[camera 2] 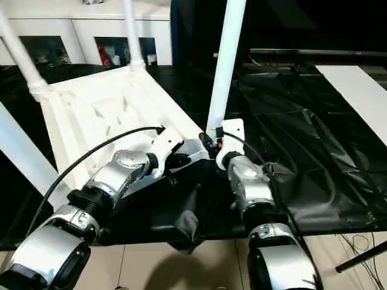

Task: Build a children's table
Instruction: Rotate leg to tighten

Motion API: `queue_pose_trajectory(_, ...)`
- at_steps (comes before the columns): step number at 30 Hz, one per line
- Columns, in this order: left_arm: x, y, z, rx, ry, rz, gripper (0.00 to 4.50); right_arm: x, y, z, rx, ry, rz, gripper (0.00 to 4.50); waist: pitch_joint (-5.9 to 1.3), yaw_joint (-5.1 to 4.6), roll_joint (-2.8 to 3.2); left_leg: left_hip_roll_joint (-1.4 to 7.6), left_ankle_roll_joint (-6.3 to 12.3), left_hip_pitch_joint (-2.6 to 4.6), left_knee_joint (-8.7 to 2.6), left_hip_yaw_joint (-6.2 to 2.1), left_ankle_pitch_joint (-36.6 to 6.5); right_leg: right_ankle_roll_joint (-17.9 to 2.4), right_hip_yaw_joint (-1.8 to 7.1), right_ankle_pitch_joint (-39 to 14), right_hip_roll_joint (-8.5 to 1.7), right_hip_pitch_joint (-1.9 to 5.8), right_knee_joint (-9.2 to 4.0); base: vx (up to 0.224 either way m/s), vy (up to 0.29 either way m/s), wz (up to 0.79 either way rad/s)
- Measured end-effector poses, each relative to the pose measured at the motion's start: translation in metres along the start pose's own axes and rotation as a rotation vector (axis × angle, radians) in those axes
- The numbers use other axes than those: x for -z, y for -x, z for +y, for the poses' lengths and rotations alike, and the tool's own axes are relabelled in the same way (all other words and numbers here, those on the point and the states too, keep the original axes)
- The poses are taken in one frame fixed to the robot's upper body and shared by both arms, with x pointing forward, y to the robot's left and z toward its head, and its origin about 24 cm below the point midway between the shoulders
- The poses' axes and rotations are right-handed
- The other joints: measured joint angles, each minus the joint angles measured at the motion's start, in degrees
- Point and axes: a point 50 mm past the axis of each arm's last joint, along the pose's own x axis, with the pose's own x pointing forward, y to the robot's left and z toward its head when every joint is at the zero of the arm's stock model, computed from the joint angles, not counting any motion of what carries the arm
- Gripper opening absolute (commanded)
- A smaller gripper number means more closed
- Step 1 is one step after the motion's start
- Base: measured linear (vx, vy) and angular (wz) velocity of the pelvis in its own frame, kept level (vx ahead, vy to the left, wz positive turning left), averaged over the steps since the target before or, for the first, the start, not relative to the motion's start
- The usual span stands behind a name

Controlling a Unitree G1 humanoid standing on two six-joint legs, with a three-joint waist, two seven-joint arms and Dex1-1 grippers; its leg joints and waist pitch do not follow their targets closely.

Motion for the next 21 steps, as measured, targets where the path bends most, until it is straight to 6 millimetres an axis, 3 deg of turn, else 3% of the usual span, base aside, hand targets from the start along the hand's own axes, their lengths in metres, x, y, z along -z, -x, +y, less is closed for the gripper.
queue_pose_trajectory(3,0.000,0.000,0.000,0.017,-0.023,-0.006,0.00,0.001,0.002,-0.001,-0.012,-0.001,-0.017,2.07,0.00,0.06,0.00,0.00,0.00,-0.03,-0.05,0.00,0.00,0.00,-0.01,0.00,0.00,-0.01,-0.03,0.000,0.000,0.00)
queue_pose_trajectory(5,0.000,0.000,-0.002,0.031,-0.038,-0.017,0.00,0.002,0.006,-0.005,-0.024,-0.011,-0.029,2.77,0.00,0.18,0.00,0.01,0.00,-0.05,-0.11,-0.01,0.00,0.00,-0.03,0.00,0.00,-0.01,-0.04,0.000,0.000,0.00)
queue_pose_trajectory(8,0.001,0.004,0.003,0.031,-0.059,-0.027,0.00,0.003,0.010,-0.004,-0.064,-0.054,-0.054,2.84,0.03,0.19,0.05,0.01,0.00,-0.06,-0.30,0.00,0.00,0.01,-0.05,-0.01,0.01,-0.06,-0.05,0.000,0.000,0.00)
queue_pose_trajectory(9,0.002,0.006,0.005,0.032,-0.069,-0.032,0.00,0.005,0.013,-0.004,-0.071,-0.061,-0.053,3.12,0.05,0.14,0.09,0.01,0.00,-0.06,-0.36,0.00,0.00,0.01,-0.05,-0.01,0.03,-0.10,-0.06,0.000,0.000,0.00)
queue_pose_trajectory(11,0.002,0.007,0.006,0.036,-0.081,-0.040,0.00,0.008,0.016,-0.007,-0.077,-0.071,-0.038,3.24,0.12,0.17,0.18,0.01,0.00,-0.12,-0.38,0.02,0.01,0.02,-0.06,-0.01,0.03,-0.15,-0.07,0.000,0.000,0.00)
queue_pose_trajectory(16,0.003,0.009,0.003,0.050,-0.069,-0.111,0.00,0.006,0.039,-0.022,-0.200,-0.074,-0.056,3.24,0.19,0.64,0.20,0.03,0.03,-0.26,-0.38,0.05,0.02,0.09,-0.08,-0.05,0.02,-0.18,-0.26,0.000,0.000,0.00)
queue_pose_trajectory(18,0.004,0.013,0.004,0.070,-0.029,-0.146,0.44,0.005,0.051,-0.023,-0.304,-0.019,-0.055,3.25,0.28,0.61,0.07,0.04,0.10,-0.34,-0.38,0.07,0.06,0.09,-0.10,-0.05,0.04,-0.19,-0.43,0.000,0.000,0.00)
queue_pose_trajectory(21,-0.005,0.020,0.004,0.109,-0.004,-0.230,0.64,0.009,0.063,-0.021,-0.414,0.015,-0.021,3.25,0.33,0.65,-0.01,0.06,0.33,-0.48,-0.37,0.08,0.17,0.09,-0.11,-0.05,0.05,-0.22,-0.64,0.000,0.000,0.00)
